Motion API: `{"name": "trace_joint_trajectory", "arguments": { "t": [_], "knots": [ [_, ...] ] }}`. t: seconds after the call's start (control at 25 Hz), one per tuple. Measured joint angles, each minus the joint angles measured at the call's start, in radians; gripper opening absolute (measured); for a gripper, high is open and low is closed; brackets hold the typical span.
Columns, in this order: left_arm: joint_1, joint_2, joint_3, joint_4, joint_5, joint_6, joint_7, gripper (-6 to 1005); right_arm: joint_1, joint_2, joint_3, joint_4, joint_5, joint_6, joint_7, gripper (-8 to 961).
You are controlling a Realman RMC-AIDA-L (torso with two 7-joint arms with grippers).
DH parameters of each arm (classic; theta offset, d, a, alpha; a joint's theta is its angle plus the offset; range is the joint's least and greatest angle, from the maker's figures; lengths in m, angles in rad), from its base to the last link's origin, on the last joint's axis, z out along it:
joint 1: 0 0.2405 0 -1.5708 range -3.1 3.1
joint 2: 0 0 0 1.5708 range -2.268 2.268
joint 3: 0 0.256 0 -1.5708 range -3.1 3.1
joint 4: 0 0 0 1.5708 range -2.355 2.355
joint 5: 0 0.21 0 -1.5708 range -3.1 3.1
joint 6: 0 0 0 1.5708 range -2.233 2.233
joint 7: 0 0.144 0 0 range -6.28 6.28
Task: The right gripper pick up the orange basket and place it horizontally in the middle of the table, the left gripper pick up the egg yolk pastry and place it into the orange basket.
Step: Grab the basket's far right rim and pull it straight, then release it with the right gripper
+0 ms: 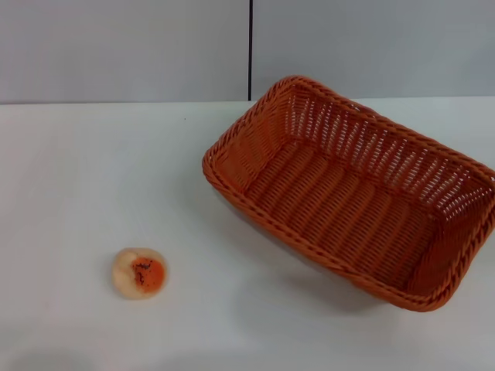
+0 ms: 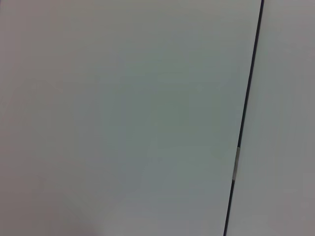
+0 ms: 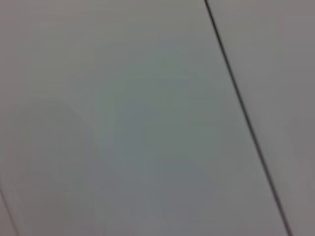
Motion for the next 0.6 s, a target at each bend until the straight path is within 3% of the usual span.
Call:
{"name": "trace_joint_trajectory", "arguments": {
  "t": [0.2, 0.28, 0.4, 0.52, 0.6],
  "knots": [
    [-0.006, 0.001, 0.004, 0.002, 0.002, 0.001, 0.000, 742, 0.100, -0.055, -0.164, -0.195, -0.251, 0.029, 0.312, 617],
    [-0.006, 0.001, 0.004, 0.002, 0.002, 0.001, 0.000, 742, 0.152, -0.089, -0.281, -0.213, -0.347, 0.048, 0.432, 616],
    [-0.008, 0.002, 0.006, 0.006, 0.004, 0.002, 0.000, 742, 0.235, -0.124, -0.403, -0.179, -0.437, 0.094, 0.554, 615],
    [0.002, 0.003, 0.008, 0.012, 0.006, 0.007, -0.001, 742, 0.321, -0.132, -0.493, -0.136, -0.522, 0.128, 0.631, 613],
    [0.009, 0.002, 0.009, 0.015, 0.006, 0.008, -0.002, 742, 0.376, -0.120, -0.528, -0.112, -0.608, 0.130, 0.655, 612]
  ]
}}
